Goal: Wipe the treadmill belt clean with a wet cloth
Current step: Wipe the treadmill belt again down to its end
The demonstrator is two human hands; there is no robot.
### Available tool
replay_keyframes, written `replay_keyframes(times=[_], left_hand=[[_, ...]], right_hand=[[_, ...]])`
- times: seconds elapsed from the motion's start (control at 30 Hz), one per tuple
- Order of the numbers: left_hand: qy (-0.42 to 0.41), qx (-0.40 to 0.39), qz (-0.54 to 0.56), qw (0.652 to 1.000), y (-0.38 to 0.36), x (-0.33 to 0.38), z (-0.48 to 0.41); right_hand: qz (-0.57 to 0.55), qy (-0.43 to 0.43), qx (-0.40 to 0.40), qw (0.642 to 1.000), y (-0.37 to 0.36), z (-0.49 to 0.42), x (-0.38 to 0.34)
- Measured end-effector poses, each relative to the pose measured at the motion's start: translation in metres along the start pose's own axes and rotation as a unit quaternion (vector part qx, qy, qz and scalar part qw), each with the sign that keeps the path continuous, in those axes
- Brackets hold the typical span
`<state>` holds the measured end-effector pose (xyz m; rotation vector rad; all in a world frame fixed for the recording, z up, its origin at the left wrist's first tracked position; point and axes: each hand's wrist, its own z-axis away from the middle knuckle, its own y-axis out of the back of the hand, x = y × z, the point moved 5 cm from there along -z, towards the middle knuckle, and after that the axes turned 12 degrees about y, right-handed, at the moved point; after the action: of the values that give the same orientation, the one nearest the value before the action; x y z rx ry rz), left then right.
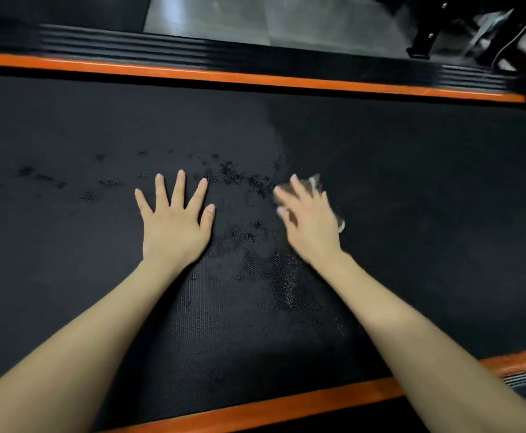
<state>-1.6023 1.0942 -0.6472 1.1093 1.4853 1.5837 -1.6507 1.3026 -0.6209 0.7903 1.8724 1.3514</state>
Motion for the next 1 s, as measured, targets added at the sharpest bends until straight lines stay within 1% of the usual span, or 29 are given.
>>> replay_keyframes(times=[0.07,0.13,0.17,0.2,0.23,0.27,0.33,0.37,0.4,0.47,0.53,0.6,0.7,0.77,0.83,0.87,0.9,0.93,0.97,1.0], left_hand=[[0.0,0.003,0.003,1.0,0.0,0.0,-0.001],[-0.001,0.001,0.0,1.0,-0.001,-0.001,-0.001],[0.0,-0.003,-0.001,1.0,-0.002,-0.002,-0.001],[0.001,-0.008,-0.003,1.0,-0.002,-0.002,-0.001],[0.002,-0.011,-0.006,1.0,-0.001,-0.002,-0.002],[0.004,-0.013,-0.009,1.0,-0.002,-0.002,-0.002],[0.008,-0.023,-0.007,1.0,-0.001,-0.002,-0.002],[0.009,-0.026,0.001,1.0,0.001,-0.002,-0.003],[0.009,-0.022,0.013,1.0,0.004,-0.002,-0.004],[0.006,-0.001,0.032,0.999,0.012,-0.003,-0.014],[0.001,0.02,0.029,0.999,0.018,-0.006,-0.034],[-0.005,0.019,0.012,1.0,0.016,-0.007,-0.053],[0.01,0.002,0.002,1.0,0.005,-0.009,-0.066],[0.012,0.008,0.006,1.0,0.003,-0.008,-0.064],[0.012,0.013,0.006,1.0,0.004,-0.009,-0.065],[0.012,0.014,0.007,1.0,0.003,-0.01,-0.066],[0.012,0.013,0.009,1.0,0.003,-0.01,-0.066],[0.011,0.014,0.011,1.0,0.003,-0.01,-0.067],[0.01,0.014,0.012,1.0,0.003,-0.01,-0.066],[0.01,0.015,0.011,1.0,0.003,-0.01,-0.066]], right_hand=[[-0.02,0.116,-0.016,0.993,0.004,0.039,-0.042],[-0.041,0.23,-0.063,0.97,0.011,0.076,-0.07],[-0.042,0.269,-0.073,0.959,0.014,0.078,-0.069],[-0.031,0.29,-0.073,0.954,0.015,0.07,-0.06],[-0.016,0.282,-0.066,0.957,0.013,0.054,-0.047],[-0.005,0.241,-0.052,0.969,0.01,0.032,-0.03],[0.001,0.108,-0.018,0.994,0.006,-0.012,0.007],[0.001,0.05,-0.012,0.999,0.001,-0.026,0.022],[-0.002,0.018,-0.008,1.0,-0.004,-0.034,0.031],[0.0,0.018,0.003,1.0,-0.01,-0.037,0.034],[0.0,0.029,0.011,1.0,-0.009,-0.036,0.034],[0.0,0.033,0.011,0.999,-0.006,-0.035,0.034],[-0.018,0.06,-0.002,0.998,-0.004,-0.048,0.04],[-0.027,0.033,0.006,0.999,-0.005,-0.075,0.049],[-0.017,-0.036,0.016,0.999,-0.008,-0.101,0.053],[-0.013,-0.056,0.02,0.998,-0.01,-0.105,0.047],[-0.012,-0.048,0.029,0.998,-0.01,-0.1,0.035],[-0.015,-0.009,0.039,0.999,-0.01,-0.087,0.015],[-0.021,0.047,0.039,0.998,-0.009,-0.065,-0.01],[-0.023,0.106,0.019,0.994,-0.009,-0.039,-0.033]])
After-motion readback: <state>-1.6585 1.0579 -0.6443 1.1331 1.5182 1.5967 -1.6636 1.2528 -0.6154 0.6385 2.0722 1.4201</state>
